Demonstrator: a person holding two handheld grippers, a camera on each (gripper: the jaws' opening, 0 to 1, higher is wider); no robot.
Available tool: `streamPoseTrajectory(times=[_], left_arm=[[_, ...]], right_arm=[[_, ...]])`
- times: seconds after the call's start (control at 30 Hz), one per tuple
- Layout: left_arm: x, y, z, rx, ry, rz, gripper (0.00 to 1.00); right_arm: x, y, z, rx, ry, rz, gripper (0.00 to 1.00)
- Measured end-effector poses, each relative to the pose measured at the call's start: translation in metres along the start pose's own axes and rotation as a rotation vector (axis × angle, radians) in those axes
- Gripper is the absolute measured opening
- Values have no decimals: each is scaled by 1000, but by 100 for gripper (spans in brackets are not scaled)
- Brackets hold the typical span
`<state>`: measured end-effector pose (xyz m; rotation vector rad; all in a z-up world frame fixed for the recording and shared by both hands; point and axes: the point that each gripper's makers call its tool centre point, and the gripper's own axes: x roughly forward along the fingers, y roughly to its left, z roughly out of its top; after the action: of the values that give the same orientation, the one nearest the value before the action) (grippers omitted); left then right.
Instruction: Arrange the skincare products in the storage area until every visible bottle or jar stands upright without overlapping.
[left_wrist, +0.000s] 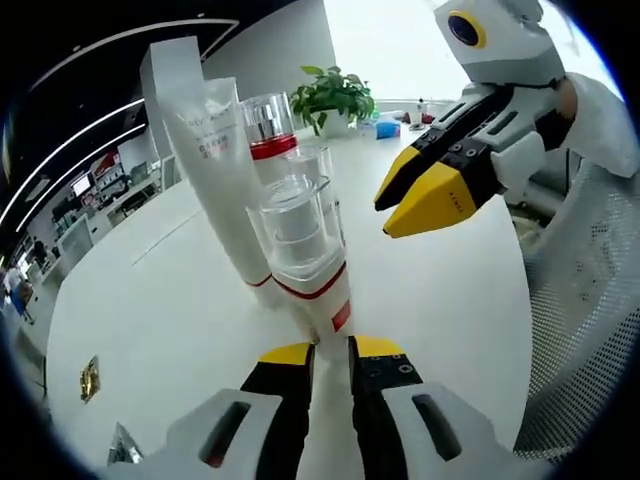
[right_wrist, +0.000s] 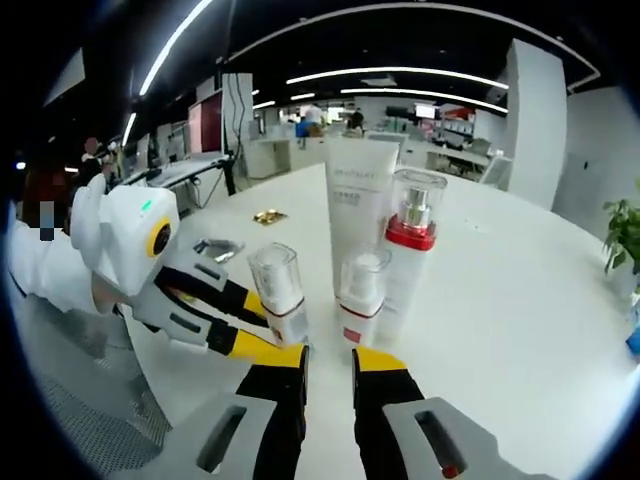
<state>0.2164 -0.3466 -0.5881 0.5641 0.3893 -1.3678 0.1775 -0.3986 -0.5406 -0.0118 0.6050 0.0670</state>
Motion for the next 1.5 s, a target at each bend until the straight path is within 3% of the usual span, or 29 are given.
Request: streamPoseTrajectory(times=[0.2,0.53,0.87,1.5], left_arm=[[2,6,1,-15,3,23,12],[10,10,6,-24,-2,34,11],[16,11,8,-27,-13,31,10],[26,11,14,-5,-40,11,10]], right_arm=[[11,-5,2,-46,20,-5,9],[25,-11,-12,-159,108,-18,10],[36,-17,-19,-138,138,-6,9],[43,-26,-20,-116,132,-30,6]])
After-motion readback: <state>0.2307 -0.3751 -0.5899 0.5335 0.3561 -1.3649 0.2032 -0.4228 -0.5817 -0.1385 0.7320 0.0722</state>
